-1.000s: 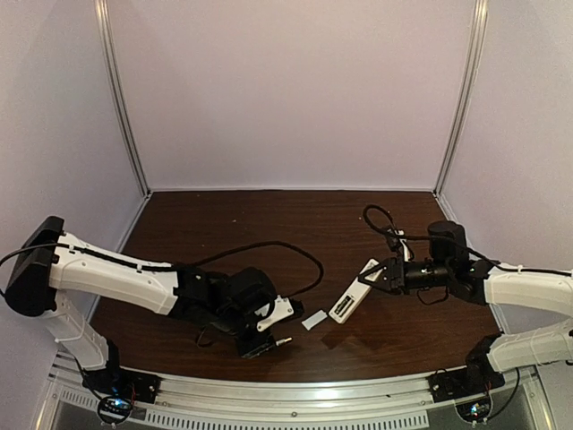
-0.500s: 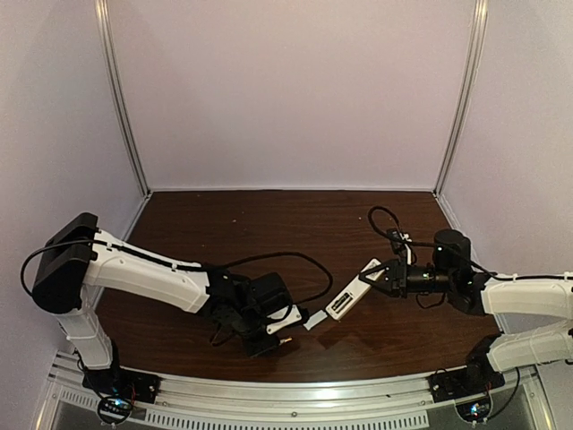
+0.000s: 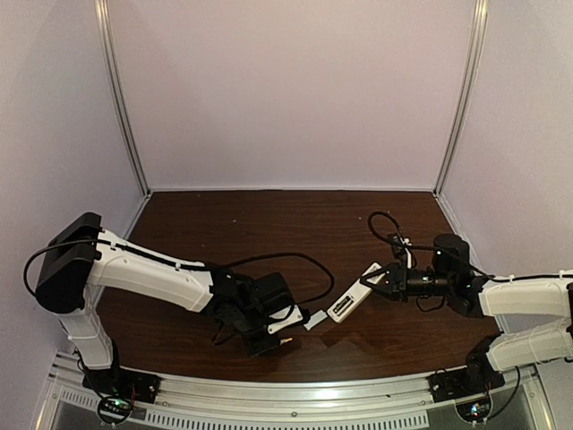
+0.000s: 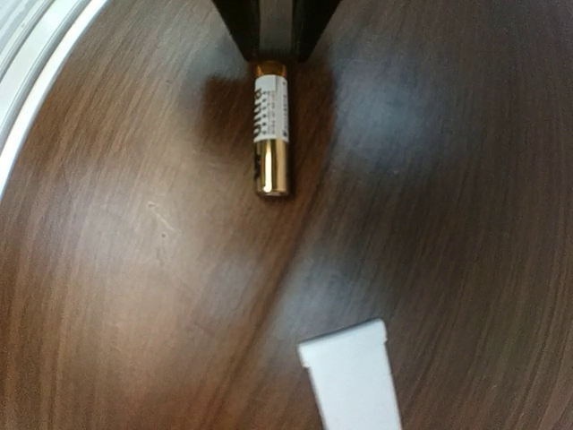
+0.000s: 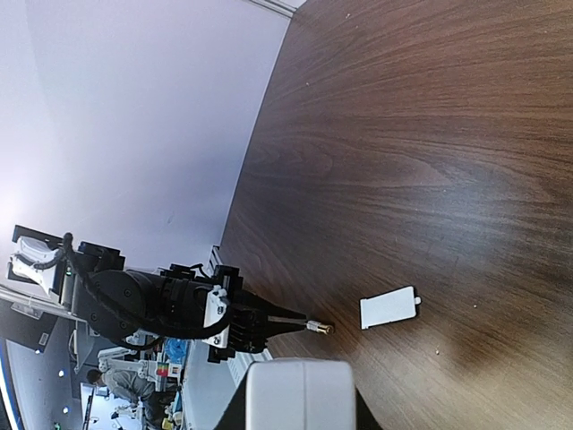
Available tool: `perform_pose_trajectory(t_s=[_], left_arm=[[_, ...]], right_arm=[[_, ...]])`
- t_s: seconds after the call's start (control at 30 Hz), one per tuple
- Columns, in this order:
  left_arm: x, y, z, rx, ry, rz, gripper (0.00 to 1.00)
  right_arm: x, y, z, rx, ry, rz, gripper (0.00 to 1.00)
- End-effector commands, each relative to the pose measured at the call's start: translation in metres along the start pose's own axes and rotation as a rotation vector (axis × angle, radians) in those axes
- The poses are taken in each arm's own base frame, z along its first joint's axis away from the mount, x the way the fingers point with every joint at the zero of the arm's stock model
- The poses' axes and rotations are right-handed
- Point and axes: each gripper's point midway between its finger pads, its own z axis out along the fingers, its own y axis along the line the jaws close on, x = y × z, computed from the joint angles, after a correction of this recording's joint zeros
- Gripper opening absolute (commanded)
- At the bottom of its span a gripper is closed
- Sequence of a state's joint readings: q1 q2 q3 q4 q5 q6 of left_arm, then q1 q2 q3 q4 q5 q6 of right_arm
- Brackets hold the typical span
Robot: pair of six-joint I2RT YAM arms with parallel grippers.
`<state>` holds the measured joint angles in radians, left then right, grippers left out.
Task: Load the batteries into the remote control
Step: Pick up the battery from the center of the board.
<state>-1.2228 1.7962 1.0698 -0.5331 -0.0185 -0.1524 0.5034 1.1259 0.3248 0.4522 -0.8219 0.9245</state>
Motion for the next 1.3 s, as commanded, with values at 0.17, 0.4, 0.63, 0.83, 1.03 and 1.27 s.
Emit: perform_pose_trajectory(t_s=[0.17, 0.4, 0.63, 0.83, 1.03, 1.27], left_arm=[[-0.016, -0.01, -0.009, 0.08, -0.054, 0.022, 0.4], [-0.032, -0.006, -0.001, 0.057, -0.084, 0.049, 0.36], [-0.025, -0.002, 0.012, 0.041, -0.046, 0.053, 0.24], [-0.023, 0.0, 0.009, 0.03, -0.038, 0.043, 0.05], [-0.056, -0.004, -0.042, 0.056, -0.182, -0.005, 0.0], [-0.104, -0.005, -0.084, 0.076, -0.294, -0.057, 0.0]], right_arm=[[-0.007, -0.002, -0.001, -0.005, -0.03, -0.007, 0.0], [-0.007, -0.004, 0.0, -0.004, -0.025, -0.004, 0.0], [-0.007, -0.004, -0.001, 0.001, -0.022, -0.006, 0.0], [-0.008, -0.006, -0.001, -0.01, -0.035, 0.004, 0.0], [-0.007, -0.005, 0.003, -0.038, -0.05, 0.029, 0.0], [-0.003, 0.003, 0.013, -0.072, -0.045, 0.036, 0.0]])
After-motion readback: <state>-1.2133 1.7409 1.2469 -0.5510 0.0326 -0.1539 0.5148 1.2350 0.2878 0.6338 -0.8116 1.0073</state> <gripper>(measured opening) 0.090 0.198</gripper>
